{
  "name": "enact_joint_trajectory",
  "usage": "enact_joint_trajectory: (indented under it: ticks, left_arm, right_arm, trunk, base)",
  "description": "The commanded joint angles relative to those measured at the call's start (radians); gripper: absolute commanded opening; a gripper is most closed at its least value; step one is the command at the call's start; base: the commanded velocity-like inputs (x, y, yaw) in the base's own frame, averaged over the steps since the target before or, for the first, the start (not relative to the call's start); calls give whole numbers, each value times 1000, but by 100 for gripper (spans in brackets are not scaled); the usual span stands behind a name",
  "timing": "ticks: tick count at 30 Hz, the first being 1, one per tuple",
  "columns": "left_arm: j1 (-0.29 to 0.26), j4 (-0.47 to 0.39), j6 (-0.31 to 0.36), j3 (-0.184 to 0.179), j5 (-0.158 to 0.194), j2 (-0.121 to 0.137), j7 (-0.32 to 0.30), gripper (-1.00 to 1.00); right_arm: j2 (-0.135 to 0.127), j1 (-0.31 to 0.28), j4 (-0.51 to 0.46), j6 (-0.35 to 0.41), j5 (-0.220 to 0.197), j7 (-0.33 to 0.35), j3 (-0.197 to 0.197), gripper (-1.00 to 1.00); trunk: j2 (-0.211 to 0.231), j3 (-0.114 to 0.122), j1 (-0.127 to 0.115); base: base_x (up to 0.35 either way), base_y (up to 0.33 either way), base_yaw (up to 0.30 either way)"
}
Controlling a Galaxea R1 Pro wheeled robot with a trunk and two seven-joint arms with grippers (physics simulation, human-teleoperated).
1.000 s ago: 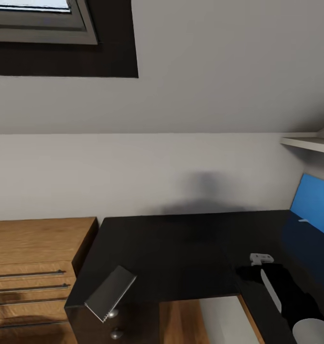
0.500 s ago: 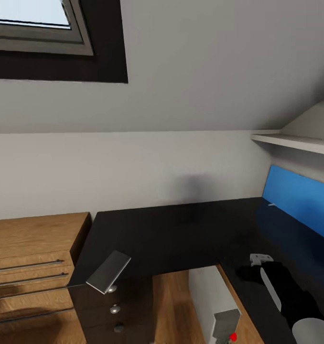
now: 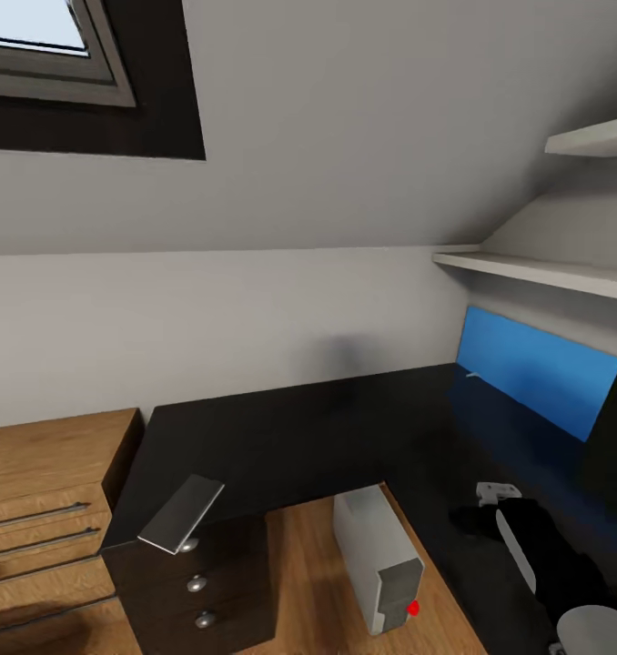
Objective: In the bedroom, organize the workspace by keeping the computer under the desk, ensuring the monitor is on the desk, placing the keyboard on the desk next to the monitor, placing the mouse on the desk next to the keyboard, moving the folder from the swivel chair onto the desk next to the mouse, stacking the notebook on top of the folder with the pen on top of the notebook, and positioning the swivel chair next to the desk.
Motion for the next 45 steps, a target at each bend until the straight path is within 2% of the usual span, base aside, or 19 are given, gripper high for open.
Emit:
enact_joint_trajectory:
  ticks: [1, 5, 9, 13, 22, 25, 40, 45]
  left_arm:
    - [1, -2, -1, -5, 10, 0, 2, 100]
    - [1, -2, -1, -5, 10, 0, 2, 100]
    - [1, -2, -1, -5, 10, 0, 2, 100]
    - [1, -2, -1, -5, 10, -1, 2, 100]
    - [1, -2, -12, -5, 10, -1, 2, 100]
    - [1, -2, -12, -5, 10, -1, 2, 100]
    - [1, -2, -14, -5, 10, -1, 2, 100]
    - [1, -2, -14, -5, 10, -2, 2, 100]
  right_arm:
    - [0, -1, -1, 5, -4, 3, -2, -100]
    - [-2, -1, 1, 2, -4, 6, -2, -100]
    - [-4, 1, 6, -66, -3, 7, -3, -100]
    - [-5, 1, 7, -88, -3, 8, -3, -100]
    - [-6, 1, 28, -93, -1, -1, -4, -100]
    - [-5, 1, 46, -94, 12, -1, -3, -100]
    - [-13, 1, 101, -90, 22, -2, 0, -100]
    - [-13, 1, 103, -89, 44, -16, 0, -100]
  trunk:
    - [-1, -1, 0]
    - [-1, -1, 0]
    - [-1, -1, 0]
    - [-1, -1, 0]
    - [-1, -1, 0]
    - [-1, -1, 0]
    - [-1, -1, 0]
    - [-1, -1, 0]
  base:
    - [-231, 0, -56]
    - [-273, 0, -21]
    - [-107, 0, -3]
    - [-15, -5, 0]
    - [-18, -141, 0]
    - [-153, -184, 0]
    - [-94, -63, 0]
    - [-155, -97, 0]
